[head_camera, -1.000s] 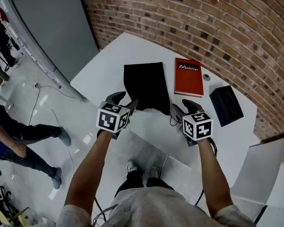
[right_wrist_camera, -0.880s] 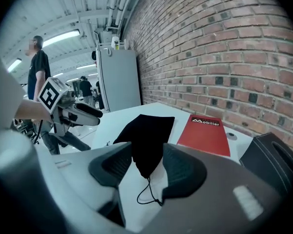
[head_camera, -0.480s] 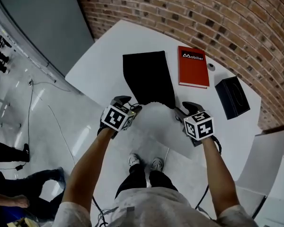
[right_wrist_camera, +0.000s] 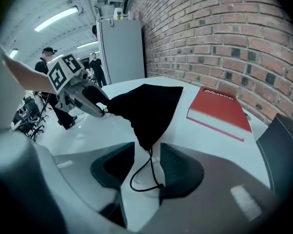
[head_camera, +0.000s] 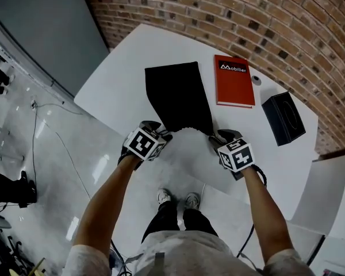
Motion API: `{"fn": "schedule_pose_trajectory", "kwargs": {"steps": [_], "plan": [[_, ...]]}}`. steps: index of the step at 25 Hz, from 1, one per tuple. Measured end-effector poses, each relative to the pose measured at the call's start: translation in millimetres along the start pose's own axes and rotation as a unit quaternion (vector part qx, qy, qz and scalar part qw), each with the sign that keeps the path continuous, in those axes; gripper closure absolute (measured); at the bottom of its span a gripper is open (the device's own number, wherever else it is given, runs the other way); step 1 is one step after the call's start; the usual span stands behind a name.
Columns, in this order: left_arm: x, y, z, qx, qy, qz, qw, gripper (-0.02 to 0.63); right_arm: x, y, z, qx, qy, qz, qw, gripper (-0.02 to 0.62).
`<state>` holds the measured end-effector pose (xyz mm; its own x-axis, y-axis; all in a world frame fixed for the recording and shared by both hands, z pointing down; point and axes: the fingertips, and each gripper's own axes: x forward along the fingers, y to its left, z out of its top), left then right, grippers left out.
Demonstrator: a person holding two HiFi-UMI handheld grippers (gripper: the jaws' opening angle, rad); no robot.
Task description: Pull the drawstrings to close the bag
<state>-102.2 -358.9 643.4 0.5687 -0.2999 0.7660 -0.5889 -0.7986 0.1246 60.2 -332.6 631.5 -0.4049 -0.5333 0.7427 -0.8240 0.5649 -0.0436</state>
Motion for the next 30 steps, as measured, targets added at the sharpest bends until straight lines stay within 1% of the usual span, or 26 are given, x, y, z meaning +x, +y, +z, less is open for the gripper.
{"fn": "schedule_pose_trajectory", "kwargs": {"steps": [1, 3, 7, 8, 9, 12, 14, 17, 20, 22, 24, 29, 30], "plan": [[1.9, -0.3, -1.0, 0.002, 0.004, -0.004, 1.0, 0.359, 3.0, 0.1, -1.7, -0.001, 0.004, 0.001, 1.0, 0.43], [5.1, 0.0, -2.7, 0.007, 0.012, -0.01, 0.9998, 0.387, 8.3, 0.0, -5.2, -0.003, 0.011, 0.002, 1.0, 0.432], [9.7, 2.6, -6.2, 0.012, 0.033, -0.021, 0.9992, 0.399, 15.3, -2.5, -8.5, -0.002, 0.022, 0.003, 1.0, 0.442], [10.2, 3.9, -7.4, 0.015, 0.038, -0.021, 0.9989, 0.404, 16.6, -2.4, -8.4, -0.003, 0.023, 0.003, 1.0, 0.443], [10.4, 5.1, -8.4, 0.018, 0.043, -0.019, 0.9987, 0.427, 17.8, -1.9, -8.3, -0.005, 0.025, 0.005, 1.0, 0.445], [11.1, 6.4, -9.5, 0.021, 0.053, -0.016, 0.9982, 0.433, 19.6, -2.6, -8.5, -0.007, 0.026, 0.009, 1.0, 0.448], [11.9, 6.3, -8.8, 0.021, 0.056, -0.014, 0.9981, 0.433, 19.3, -5.0, -8.6, -0.006, 0.026, 0.007, 1.0, 0.468], [12.0, 5.9, -9.2, 0.019, 0.061, -0.01, 0.9979, 0.439, 18.9, -4.8, -9.2, -0.008, 0.028, 0.002, 1.0, 0.477], [11.2, 5.2, -9.6, 0.02, 0.068, -0.007, 0.9975, 0.46, 18.4, -4.2, -9.1, -0.008, 0.028, 0.003, 1.0, 0.499], [10.7, 4.4, -10.2, 0.019, 0.07, -0.006, 0.9973, 0.478, 17.5, -5.2, -9.7, -0.007, 0.029, 0.001, 1.0, 0.526], [10.8, 3.6, -11.1, 0.016, 0.071, -0.006, 0.9973, 0.501, 16.8, -6.2, -11.3, -0.008, 0.031, -0.004, 0.999, 0.569], [11.3, 2.1, -12.3, 0.011, 0.078, -0.004, 0.9969, 0.548, 16.2, -5.8, -12.9, -0.005, 0.032, -0.006, 0.999, 0.578], [11.4, 1.2, -12.4, 0.013, 0.079, -0.005, 0.9968, 0.57, 16.1, -5.6, -12.7, -0.005, 0.032, -0.006, 0.999, 0.58]]}}
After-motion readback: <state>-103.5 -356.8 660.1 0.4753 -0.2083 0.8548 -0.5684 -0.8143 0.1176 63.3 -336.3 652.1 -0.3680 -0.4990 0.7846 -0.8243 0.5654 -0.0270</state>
